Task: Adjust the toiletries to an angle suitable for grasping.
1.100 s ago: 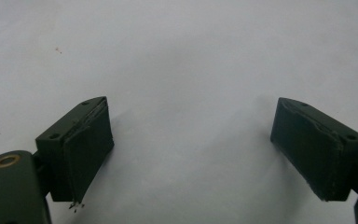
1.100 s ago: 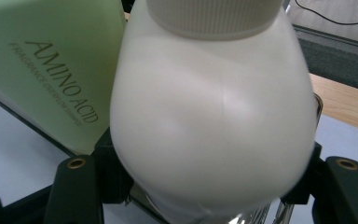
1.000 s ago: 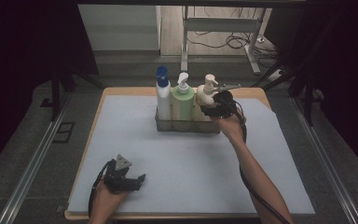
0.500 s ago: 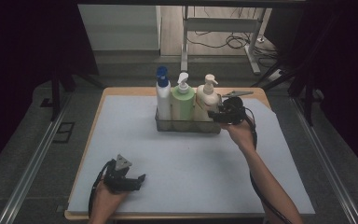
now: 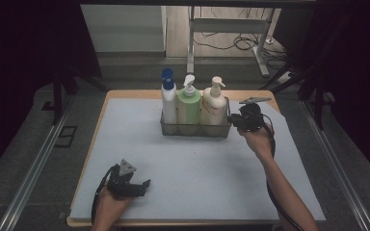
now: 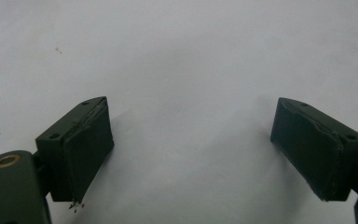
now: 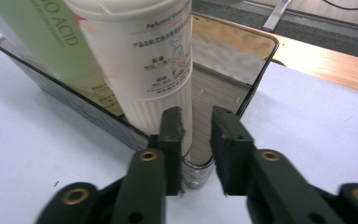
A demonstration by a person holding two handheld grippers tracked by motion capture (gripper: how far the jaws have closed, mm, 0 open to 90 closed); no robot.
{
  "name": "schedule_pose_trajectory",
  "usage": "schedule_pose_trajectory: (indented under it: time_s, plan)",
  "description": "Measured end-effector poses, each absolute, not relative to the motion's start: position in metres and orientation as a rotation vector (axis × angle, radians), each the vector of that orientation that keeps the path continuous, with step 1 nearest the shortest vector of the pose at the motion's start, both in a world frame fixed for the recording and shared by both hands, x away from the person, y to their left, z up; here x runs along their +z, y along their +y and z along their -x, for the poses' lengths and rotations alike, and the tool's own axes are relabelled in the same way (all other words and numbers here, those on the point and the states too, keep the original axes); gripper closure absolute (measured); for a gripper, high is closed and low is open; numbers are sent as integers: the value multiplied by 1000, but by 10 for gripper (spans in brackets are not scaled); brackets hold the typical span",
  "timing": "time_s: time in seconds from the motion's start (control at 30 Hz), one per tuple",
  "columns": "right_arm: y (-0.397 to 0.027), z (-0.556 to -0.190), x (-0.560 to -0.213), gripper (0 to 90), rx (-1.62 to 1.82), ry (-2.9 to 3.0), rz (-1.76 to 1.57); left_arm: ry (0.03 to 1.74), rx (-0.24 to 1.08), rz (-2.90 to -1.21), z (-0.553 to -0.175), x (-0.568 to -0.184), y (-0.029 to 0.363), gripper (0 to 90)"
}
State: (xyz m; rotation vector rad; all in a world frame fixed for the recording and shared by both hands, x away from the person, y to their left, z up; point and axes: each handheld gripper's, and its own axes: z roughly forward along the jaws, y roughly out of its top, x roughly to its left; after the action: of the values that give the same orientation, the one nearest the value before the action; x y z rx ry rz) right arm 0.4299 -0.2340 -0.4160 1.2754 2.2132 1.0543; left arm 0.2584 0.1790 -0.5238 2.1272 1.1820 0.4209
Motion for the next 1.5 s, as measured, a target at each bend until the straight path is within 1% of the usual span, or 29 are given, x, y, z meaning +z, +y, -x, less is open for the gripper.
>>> schedule_pose_trajectory:
  time_s: [0.13,0.2,0.5,0.83,1.17,1.5]
  plan:
    - [-231,-438,-420,878,1033,2198,-1278,1182,421,-2126,-258,-524,179,123]
    - [-229,-443,-422,896,1022,2197,-1286,1182,421,-2126,-258,-524,179,123]
    - [-223,-465,-435,899,989,2198,-1354,1182,420,-2126,-258,-524,179,123]
    - [-213,-476,-448,898,970,2227,-1375,1182,420,-2126,-258,-524,179,123]
    - [-208,-477,-456,896,969,2253,-1390,1182,420,-2126,-258,-524,179,123]
    - [-197,-473,-457,896,991,2295,-1352,1182,420,-2127,-258,-524,179,123]
